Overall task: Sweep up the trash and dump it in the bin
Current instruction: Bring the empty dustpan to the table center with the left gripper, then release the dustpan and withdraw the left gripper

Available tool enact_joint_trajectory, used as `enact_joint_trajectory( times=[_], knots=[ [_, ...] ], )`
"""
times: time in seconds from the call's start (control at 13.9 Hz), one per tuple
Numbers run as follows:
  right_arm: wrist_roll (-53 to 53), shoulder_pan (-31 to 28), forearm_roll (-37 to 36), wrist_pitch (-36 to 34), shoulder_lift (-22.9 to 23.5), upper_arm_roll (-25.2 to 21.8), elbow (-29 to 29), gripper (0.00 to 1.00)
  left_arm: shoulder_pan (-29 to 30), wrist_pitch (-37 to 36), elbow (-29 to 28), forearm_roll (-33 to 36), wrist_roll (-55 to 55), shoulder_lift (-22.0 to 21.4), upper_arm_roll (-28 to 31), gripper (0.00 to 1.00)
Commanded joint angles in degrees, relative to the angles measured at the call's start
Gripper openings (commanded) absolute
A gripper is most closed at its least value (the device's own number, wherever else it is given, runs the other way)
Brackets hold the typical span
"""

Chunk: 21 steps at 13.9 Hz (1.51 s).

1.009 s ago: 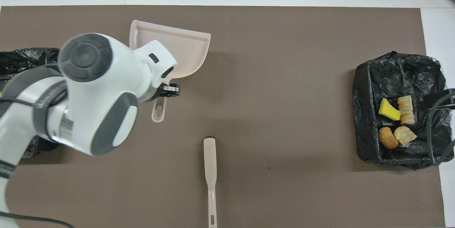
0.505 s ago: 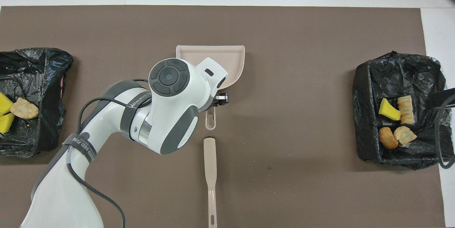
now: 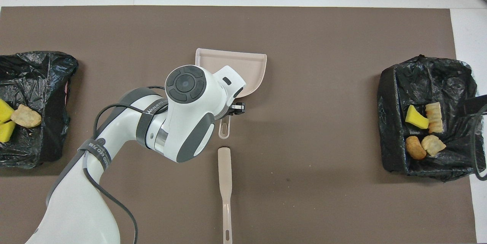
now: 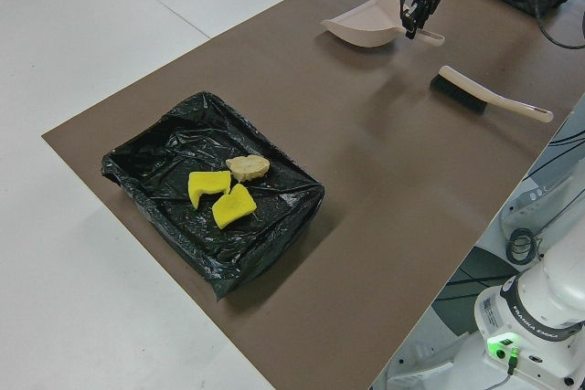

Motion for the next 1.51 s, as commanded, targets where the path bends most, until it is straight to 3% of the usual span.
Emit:
enact_joint_trajectory(
  times=[0.0,0.07,0.14,0.22,0.29,0.72,0.94,1.44],
  knots=[
    [0.06,-0.09,1.03,0.34,-2.22,-0.31,-2.92,1.0,-2.37,5.03,-1.28,-1.15,0.56,1.41,1.18,0.0],
    [-0.11,0.34,0.95,2.43,-2.57,-0.31,-4.15,1.0,-2.21,4.96,-1.28,-1.15,0.38,1.51,1.18,0.0],
    [-0.46,0.52,0.94,2.45,-2.4,-0.05,-3.73,1.0,-2.03,4.96,-0.93,-1.15,0.29,1.42,1.18,0.12],
    [-0.47,0.61,0.86,2.37,-2.49,0.12,-3.81,1.0,-1.59,4.79,-0.76,-1.15,0.29,1.16,1.27,0.63],
    [-0.47,0.61,0.86,2.63,-2.4,0.21,-3.64,1.0,-1.07,4.35,-0.75,-1.07,0.38,0.81,1.27,1.0],
    [-0.47,0.61,0.86,2.8,-2.4,0.21,-3.64,1.0,6.04,-7.68,-0.75,-0.98,0.55,-6.04,1.97,1.0],
    [-0.21,0.61,4.97,3.33,-2.14,1.44,-3.46,1.0,10.7,-12.25,-1.19,-0.54,1.78,-9.03,1.97,1.0],
    [5.86,0.52,5.87,3.07,-1.96,1.62,-3.46,1.0,25.2,-25.79,-1.28,-0.1,20.76,-15.89,1.97,1.0]
  ],
)
